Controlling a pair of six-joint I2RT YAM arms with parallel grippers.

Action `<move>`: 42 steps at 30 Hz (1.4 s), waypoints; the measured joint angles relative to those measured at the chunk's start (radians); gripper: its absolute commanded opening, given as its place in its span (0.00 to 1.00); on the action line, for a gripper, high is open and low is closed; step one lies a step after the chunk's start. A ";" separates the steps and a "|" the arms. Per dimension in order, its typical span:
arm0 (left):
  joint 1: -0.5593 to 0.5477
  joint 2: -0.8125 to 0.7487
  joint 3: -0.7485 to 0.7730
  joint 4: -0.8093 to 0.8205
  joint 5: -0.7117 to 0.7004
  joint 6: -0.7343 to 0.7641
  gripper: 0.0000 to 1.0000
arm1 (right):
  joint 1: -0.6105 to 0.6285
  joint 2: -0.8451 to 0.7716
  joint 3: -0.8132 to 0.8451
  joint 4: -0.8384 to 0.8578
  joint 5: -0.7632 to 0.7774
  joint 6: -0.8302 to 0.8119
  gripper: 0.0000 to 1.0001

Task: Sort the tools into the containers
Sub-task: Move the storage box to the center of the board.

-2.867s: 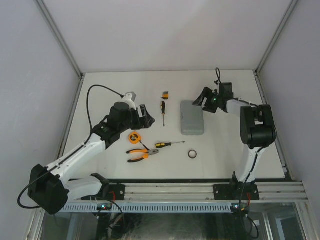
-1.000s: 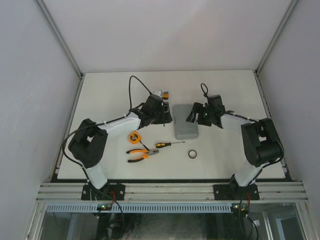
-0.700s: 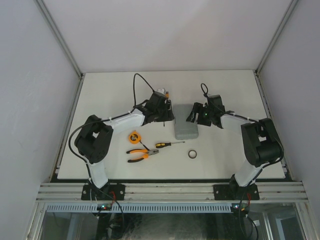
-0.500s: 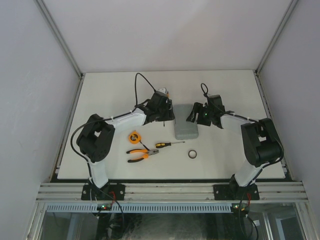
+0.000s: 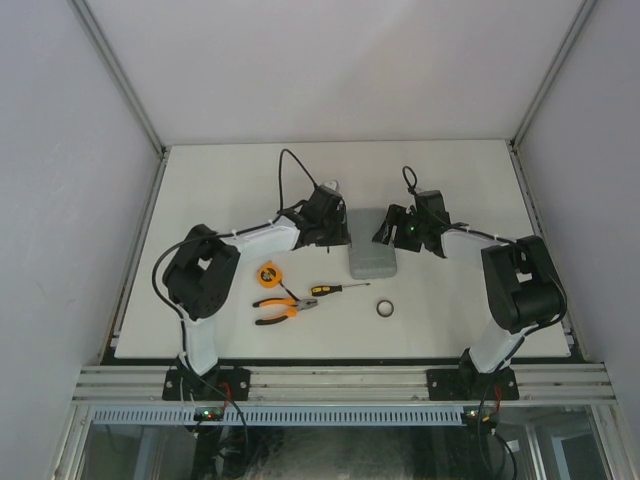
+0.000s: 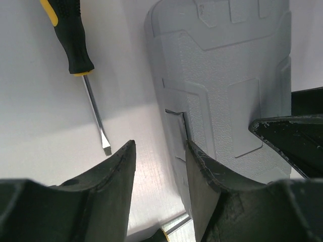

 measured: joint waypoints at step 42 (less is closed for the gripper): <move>-0.058 0.067 0.140 -0.150 -0.178 0.047 0.20 | 0.007 0.031 0.044 -0.013 0.045 0.028 0.45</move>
